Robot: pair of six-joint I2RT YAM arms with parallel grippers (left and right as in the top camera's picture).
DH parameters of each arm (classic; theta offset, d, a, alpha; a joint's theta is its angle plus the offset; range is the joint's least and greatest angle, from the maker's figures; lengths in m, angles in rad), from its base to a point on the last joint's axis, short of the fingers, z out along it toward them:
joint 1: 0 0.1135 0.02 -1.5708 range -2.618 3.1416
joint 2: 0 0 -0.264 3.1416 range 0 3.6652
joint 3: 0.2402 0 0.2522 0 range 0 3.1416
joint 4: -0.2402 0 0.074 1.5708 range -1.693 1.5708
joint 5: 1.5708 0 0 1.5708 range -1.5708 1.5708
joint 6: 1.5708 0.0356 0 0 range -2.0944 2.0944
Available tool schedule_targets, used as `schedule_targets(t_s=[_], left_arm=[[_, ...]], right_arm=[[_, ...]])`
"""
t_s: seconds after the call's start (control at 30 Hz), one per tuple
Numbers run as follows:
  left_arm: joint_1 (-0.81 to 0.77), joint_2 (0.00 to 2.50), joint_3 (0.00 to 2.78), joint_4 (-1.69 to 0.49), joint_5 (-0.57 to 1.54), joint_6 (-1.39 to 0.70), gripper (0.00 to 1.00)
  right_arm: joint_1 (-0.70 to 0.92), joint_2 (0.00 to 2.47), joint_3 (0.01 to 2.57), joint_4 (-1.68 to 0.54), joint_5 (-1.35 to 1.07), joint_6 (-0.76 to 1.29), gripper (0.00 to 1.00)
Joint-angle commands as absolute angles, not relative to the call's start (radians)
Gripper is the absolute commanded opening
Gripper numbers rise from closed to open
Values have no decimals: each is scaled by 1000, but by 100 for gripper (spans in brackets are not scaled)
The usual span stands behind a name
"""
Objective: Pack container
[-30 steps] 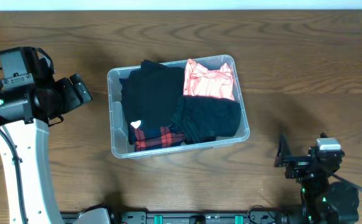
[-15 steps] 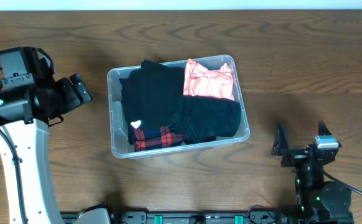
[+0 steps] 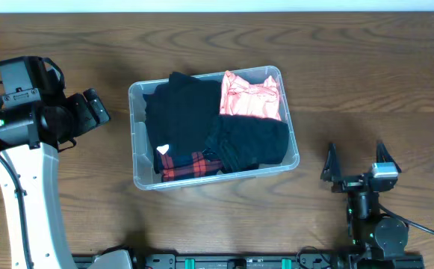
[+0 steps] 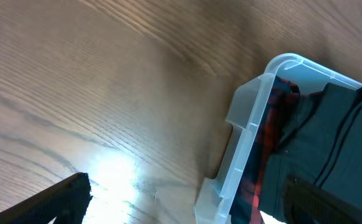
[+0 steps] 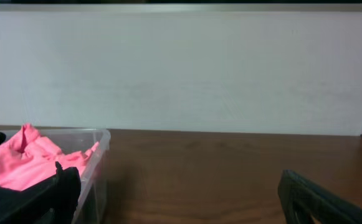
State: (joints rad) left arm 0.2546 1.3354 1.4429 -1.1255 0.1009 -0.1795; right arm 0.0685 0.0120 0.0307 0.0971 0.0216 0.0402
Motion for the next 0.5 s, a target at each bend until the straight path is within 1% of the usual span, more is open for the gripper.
schedule_targets(t_s=[0.0,0.2,0.37,0.47], left_arm=[[260,1340,1457,-1129,96,-167,98],[260,1340,1457,-1129,96,-167,98],[260,1340,1457,-1129,96,-167,98],[260,1340,1457,-1129,96,-167,98]], right_arm=[[59,6,5,108,18,55,99],[59,6,5,93,18,55,99],[59,6,5,-19,16,57,99],[59,6,5,-46,6,81,99]])
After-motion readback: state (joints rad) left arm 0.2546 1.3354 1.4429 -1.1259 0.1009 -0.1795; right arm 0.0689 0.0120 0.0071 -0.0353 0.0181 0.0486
